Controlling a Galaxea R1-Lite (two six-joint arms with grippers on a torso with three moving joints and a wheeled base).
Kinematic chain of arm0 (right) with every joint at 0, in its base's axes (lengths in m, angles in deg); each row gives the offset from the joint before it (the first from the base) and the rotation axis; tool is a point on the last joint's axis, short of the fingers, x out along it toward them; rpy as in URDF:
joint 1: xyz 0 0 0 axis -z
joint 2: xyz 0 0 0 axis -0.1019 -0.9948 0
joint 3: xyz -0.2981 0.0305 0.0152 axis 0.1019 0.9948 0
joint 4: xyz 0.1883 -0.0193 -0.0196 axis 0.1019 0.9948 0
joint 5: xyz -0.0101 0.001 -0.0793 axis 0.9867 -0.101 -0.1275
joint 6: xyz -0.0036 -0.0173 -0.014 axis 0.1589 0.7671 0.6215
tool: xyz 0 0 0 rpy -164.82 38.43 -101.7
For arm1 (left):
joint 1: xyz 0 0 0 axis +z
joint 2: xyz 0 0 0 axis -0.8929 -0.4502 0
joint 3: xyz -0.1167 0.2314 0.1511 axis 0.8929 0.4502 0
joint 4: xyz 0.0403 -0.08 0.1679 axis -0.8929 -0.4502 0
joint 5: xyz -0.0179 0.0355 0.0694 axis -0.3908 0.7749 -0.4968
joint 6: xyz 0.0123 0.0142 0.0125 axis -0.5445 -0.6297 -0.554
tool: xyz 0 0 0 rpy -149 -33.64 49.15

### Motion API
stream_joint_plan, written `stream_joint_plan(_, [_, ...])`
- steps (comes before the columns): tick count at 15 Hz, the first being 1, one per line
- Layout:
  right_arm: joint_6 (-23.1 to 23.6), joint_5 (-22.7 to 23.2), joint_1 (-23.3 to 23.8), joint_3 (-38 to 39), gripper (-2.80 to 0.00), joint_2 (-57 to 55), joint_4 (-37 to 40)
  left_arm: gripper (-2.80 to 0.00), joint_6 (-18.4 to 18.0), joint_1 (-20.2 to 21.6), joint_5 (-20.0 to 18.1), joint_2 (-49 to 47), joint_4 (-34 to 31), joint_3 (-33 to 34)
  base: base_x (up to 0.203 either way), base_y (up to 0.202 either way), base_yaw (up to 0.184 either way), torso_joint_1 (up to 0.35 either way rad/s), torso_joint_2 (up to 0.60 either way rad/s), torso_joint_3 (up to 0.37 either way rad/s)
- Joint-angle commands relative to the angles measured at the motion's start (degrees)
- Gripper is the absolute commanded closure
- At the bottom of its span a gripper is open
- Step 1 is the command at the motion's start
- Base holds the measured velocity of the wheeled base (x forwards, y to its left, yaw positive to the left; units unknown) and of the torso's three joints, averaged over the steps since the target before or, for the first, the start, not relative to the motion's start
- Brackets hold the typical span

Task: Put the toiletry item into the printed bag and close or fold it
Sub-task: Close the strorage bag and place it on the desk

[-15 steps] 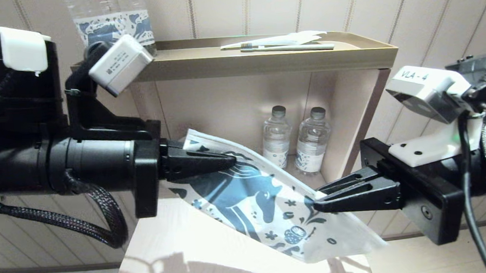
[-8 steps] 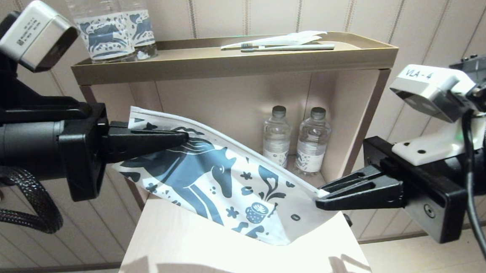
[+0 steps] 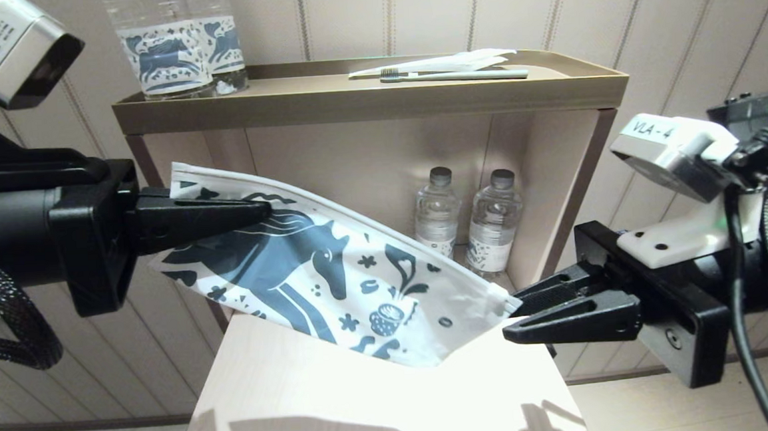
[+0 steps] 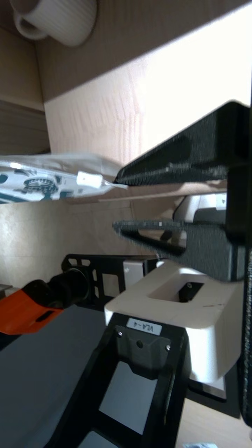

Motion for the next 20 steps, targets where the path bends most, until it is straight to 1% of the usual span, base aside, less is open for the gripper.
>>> stream_joint_plan(1, [0.2, 0.16, -0.03, -0.1, -2.8, -0.3, -0.54, 0.0, 0.13, -0.74, -0.84, -0.04, -0.2, 0.07, 0.0, 0.0, 0.0, 0.0, 0.0, 0.0])
stream_joint_plan(3, [0.14, 0.02, 0.45, -0.18, -2.8, -0.54, -2.1, 0.0, 0.32, -2.98, -1.14, 0.54, -1.07, 1.49, 0.0, 0.0, 0.0, 0.0, 0.0, 0.0])
stream_joint_plan(5, [-0.44, 0.24, 4.54, -1.07, -2.8, -0.36, -3.43, 0.0, 0.32, -4.1, -0.88, -1.12, -1.3, 2.91, 0.0, 0.0, 0.0, 0.0, 0.0, 0.0])
stream_joint_plan(6, [-1.41, 0.26, 6.68, -2.47, -2.8, 0.02, -3.46, 0.0, 0.38, -5.3, -0.18, -2.49, -1.19, 4.09, 0.0, 0.0, 0.0, 0.0, 0.0, 0.0])
stream_joint_plan(9, [-7.72, 0.18, 13.15, -6.34, -2.8, 2.72, -3.44, 0.0, 1.58, -8.44, 4.13, -5.71, -0.81, 7.47, 0.0, 0.0, 0.0, 0.0, 0.0, 0.0])
stream_joint_plan(11, [-9.67, -0.51, 16.27, -7.26, -2.8, 5.57, -3.53, 0.0, 3.41, -9.73, 7.43, -7.89, -0.71, 7.9, 0.0, 0.0, 0.0, 0.0, 0.0, 0.0])
stream_joint_plan(12, [-10.94, -0.67, 16.47, -8.1, -2.8, 6.65, -3.37, 0.0, 5.58, -10.74, 9.44, -9.29, -0.68, 7.61, 0.0, 0.0, 0.0, 0.0, 0.0, 0.0])
stream_joint_plan(13, [-11.86, -0.76, 16.23, -8.22, -2.8, 7.88, -3.36, 0.0, 8.03, -12.36, 12.74, -10.56, -0.39, 7.51, 0.0, 0.0, 0.0, 0.0, 0.0, 0.0])
stream_joint_plan(15, [-12.43, -0.52, 16.17, -8.17, -2.8, 9.88, -3.31, 0.0, 11.34, -16.19, 17.52, -11.74, 1.01, 7.9, 0.0, 0.0, 0.0, 0.0, 0.0, 0.0])
stream_joint_plan(16, [-12.55, -0.66, 16.21, -8.18, 0.0, 10.78, -3.31, 0.0, 12.58, -17.87, 19.28, -12.11, 1.29, 7.71, 0.0, 0.0, 0.0, 0.0, 0.0, 0.0])
stream_joint_plan(18, [-12.6, -0.8, 16.32, -7.62, 0.0, 12.48, -3.34, 0.0, 14.09, -19.88, 23.01, -14.04, 1.49, 6.25, 0.0, 0.0, 0.0, 0.0, 0.0, 0.0])
stream_joint_plan(20, [-12.88, -0.86, 16.4, -7.75, 0.0, 13.1, -3.36, 0.0, 15.73, -20.54, 26.62, -17.36, 1.57, 3.69, 0.0, 0.0, 0.0, 0.0, 0.0, 0.0])
